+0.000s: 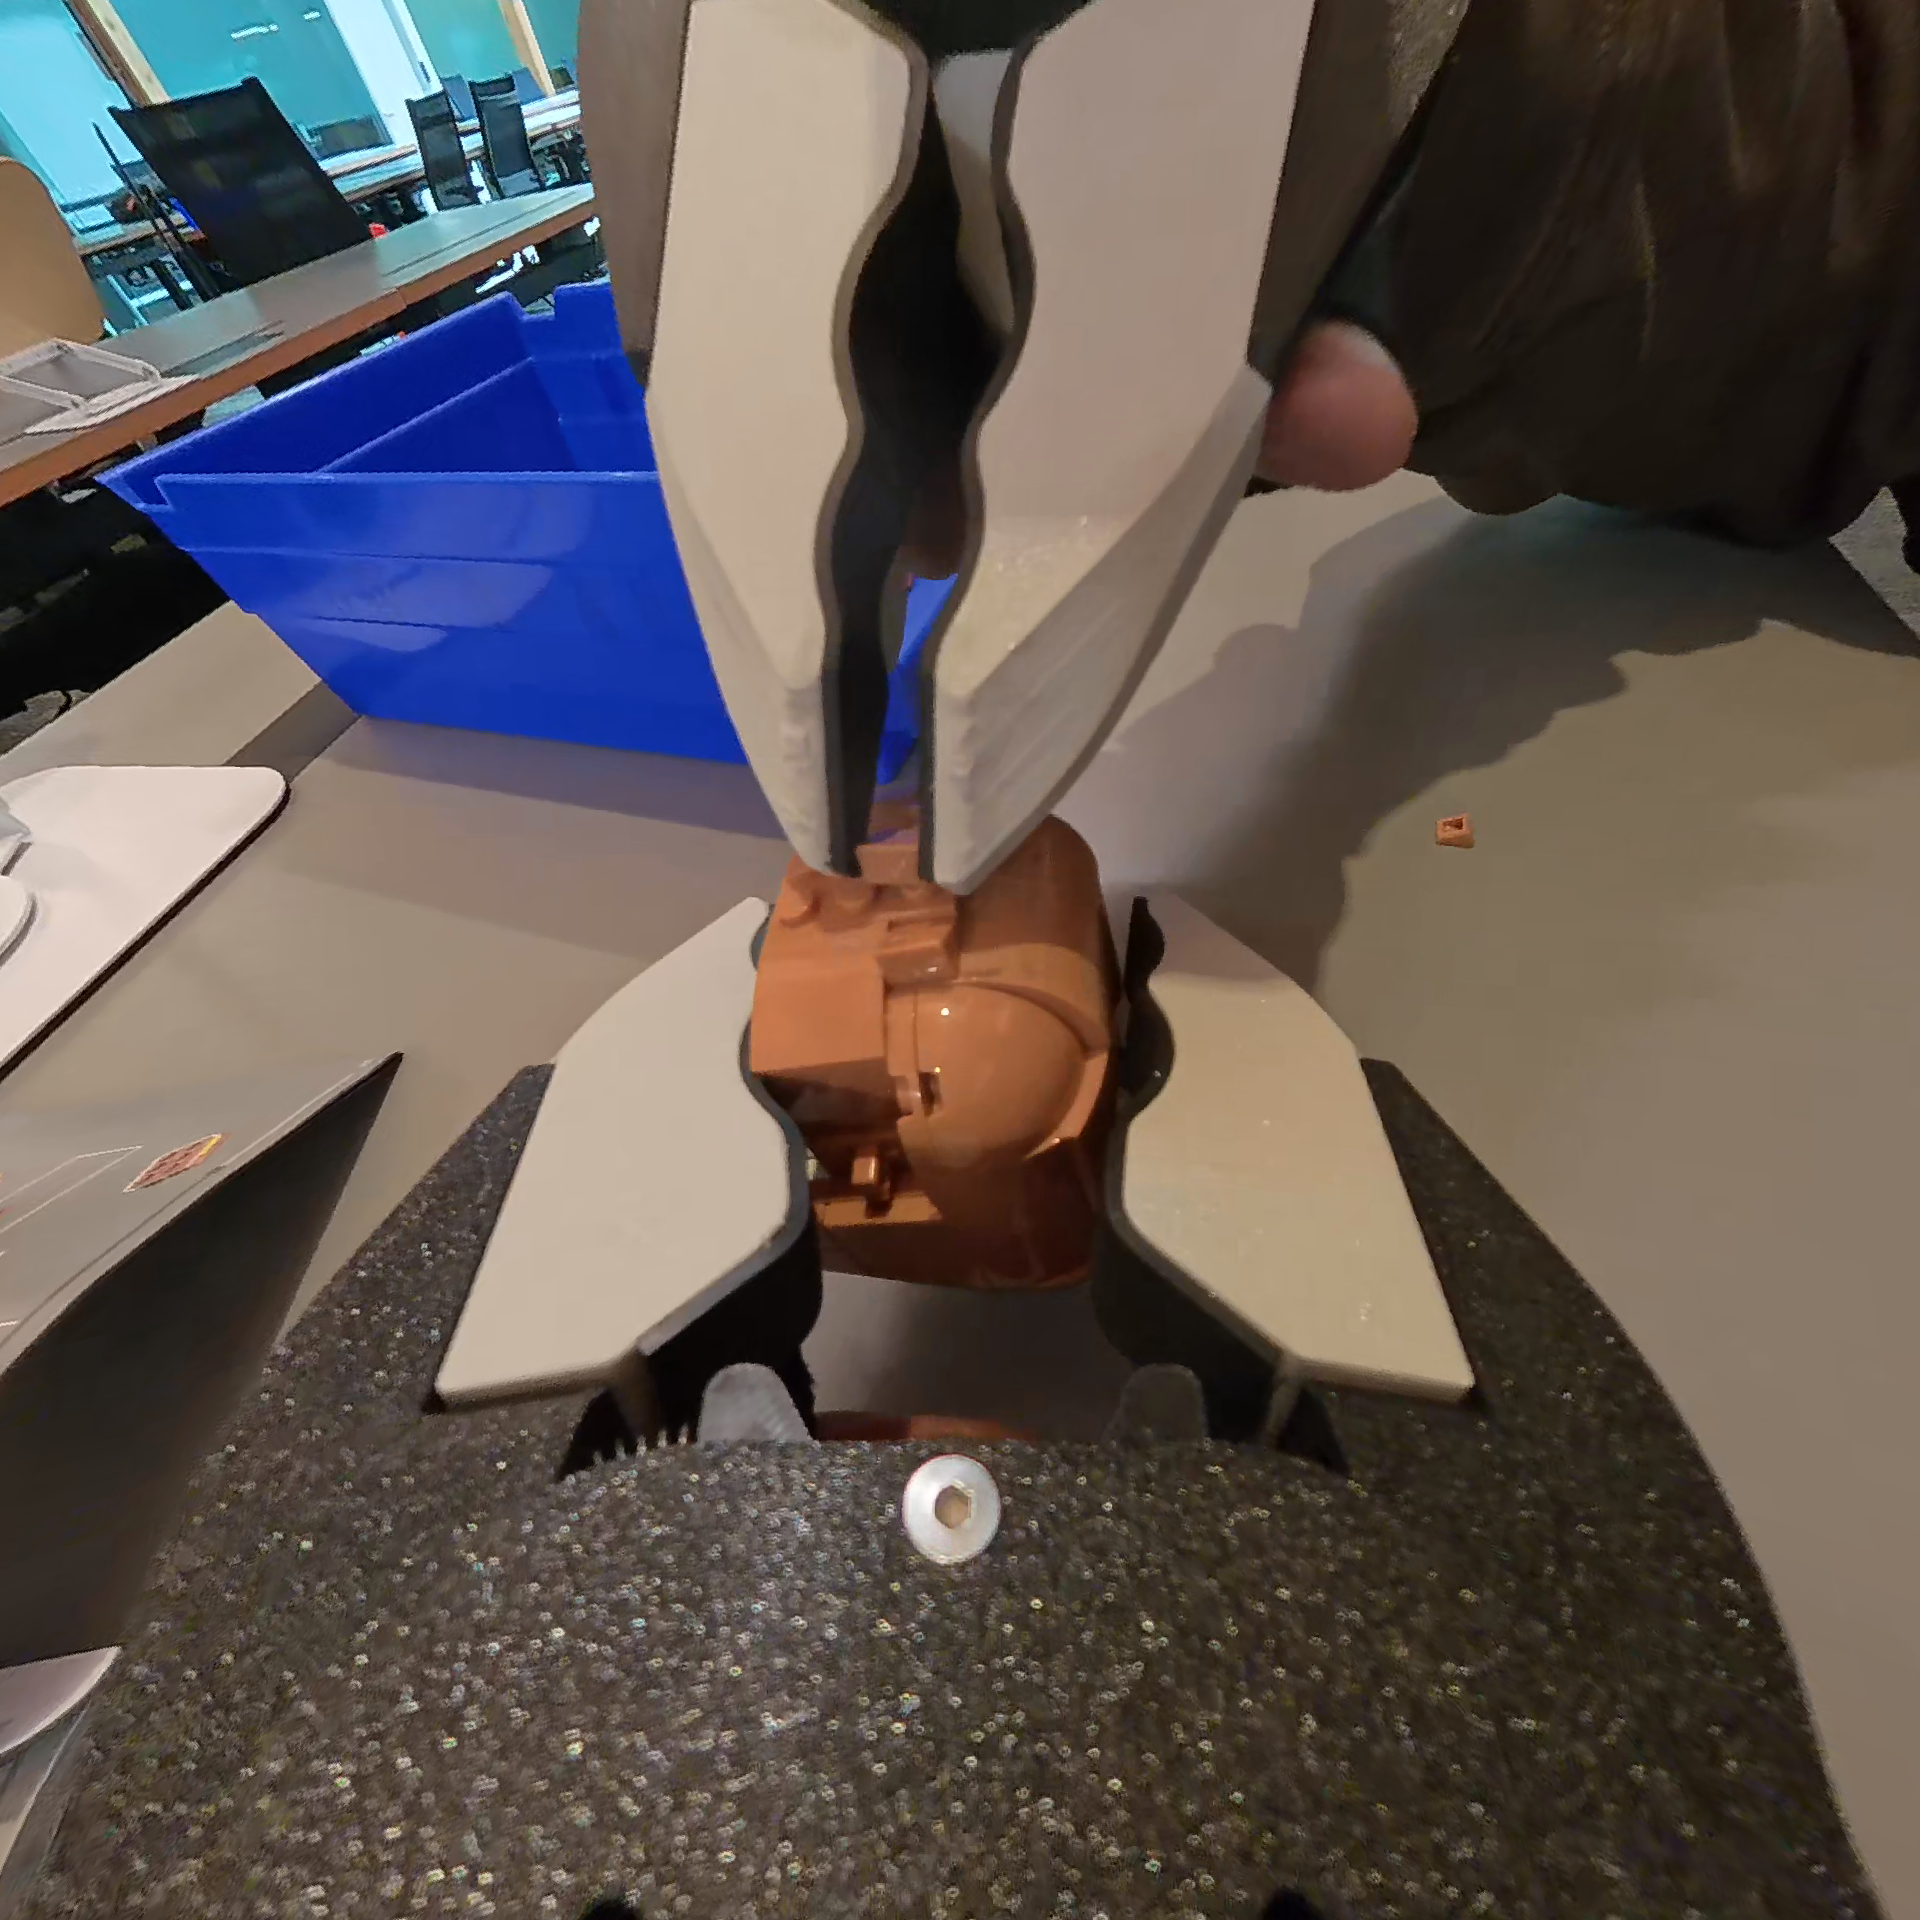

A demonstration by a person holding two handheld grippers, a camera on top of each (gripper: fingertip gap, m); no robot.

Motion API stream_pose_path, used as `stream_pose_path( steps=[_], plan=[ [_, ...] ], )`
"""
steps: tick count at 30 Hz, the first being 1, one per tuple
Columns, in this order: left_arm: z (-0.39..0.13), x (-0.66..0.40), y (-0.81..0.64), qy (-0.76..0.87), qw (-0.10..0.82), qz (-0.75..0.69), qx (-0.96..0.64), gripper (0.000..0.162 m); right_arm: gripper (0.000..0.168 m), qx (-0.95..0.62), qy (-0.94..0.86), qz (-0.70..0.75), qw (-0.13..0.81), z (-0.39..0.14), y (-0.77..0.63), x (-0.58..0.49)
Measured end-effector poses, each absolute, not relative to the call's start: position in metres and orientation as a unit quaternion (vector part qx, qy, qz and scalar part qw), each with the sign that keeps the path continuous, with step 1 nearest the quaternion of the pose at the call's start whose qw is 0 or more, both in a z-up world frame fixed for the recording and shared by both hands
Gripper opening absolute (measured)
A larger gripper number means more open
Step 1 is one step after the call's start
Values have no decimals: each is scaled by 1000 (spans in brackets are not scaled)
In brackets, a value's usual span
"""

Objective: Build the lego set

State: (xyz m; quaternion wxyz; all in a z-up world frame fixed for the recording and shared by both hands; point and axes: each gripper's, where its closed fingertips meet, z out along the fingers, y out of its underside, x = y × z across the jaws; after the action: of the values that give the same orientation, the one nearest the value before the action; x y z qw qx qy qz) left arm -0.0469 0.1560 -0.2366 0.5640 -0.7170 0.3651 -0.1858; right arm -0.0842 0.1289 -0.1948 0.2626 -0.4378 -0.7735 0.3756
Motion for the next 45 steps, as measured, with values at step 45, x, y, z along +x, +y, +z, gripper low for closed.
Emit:
stream_pose_path(
  steps=[45],
  plan=[
    [-229,-40,144,371,558,-252,-698,62,50,-246,-763,442,403,-180,110,-59]
  ],
)
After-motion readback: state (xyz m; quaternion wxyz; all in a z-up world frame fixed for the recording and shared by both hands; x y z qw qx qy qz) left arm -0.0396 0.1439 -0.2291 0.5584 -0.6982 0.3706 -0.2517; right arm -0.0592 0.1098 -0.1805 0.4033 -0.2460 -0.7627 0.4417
